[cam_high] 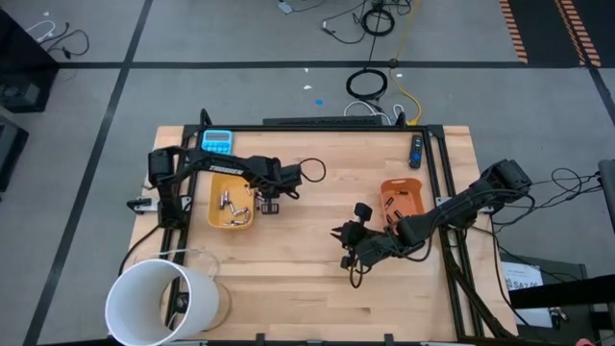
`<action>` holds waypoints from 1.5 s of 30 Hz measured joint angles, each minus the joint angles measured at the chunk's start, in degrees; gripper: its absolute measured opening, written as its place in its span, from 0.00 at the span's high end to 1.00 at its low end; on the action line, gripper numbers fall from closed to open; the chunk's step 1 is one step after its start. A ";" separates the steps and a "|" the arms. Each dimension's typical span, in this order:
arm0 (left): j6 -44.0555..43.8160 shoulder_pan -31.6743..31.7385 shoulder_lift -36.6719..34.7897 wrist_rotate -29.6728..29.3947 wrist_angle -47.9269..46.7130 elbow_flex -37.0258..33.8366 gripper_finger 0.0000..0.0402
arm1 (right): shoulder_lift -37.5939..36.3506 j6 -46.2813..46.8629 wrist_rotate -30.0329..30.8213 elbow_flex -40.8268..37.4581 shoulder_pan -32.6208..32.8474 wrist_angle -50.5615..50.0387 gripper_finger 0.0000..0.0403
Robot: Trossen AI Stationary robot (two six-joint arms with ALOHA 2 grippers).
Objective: Sort batteries
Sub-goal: Put the silver battery into the yellow bin
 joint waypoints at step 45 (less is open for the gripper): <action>-12.09 -8.22 -20.16 -4.20 0.36 -8.61 0.77 | 0.02 -0.10 -1.46 0.00 -0.85 -1.73 0.90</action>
